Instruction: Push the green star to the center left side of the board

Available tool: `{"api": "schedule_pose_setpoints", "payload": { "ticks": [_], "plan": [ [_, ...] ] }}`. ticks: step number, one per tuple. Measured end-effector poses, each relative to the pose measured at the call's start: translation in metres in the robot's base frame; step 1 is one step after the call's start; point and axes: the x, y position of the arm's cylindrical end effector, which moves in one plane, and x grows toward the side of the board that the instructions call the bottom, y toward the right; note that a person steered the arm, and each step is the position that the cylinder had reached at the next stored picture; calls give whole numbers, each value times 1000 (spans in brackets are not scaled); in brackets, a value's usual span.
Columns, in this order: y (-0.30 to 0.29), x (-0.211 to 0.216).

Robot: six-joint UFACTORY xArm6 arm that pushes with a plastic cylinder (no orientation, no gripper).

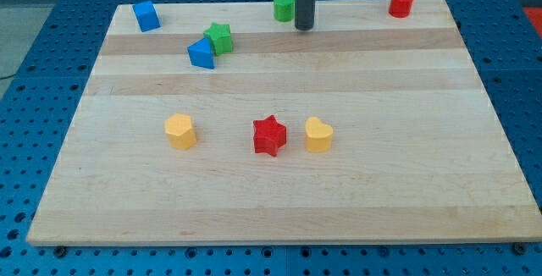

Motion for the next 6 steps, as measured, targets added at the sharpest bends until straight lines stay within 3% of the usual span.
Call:
{"api": "schedule_pose_setpoints", "payload": {
  "ticks": [6],
  "plan": [
    [-167, 8]
  ]
}}
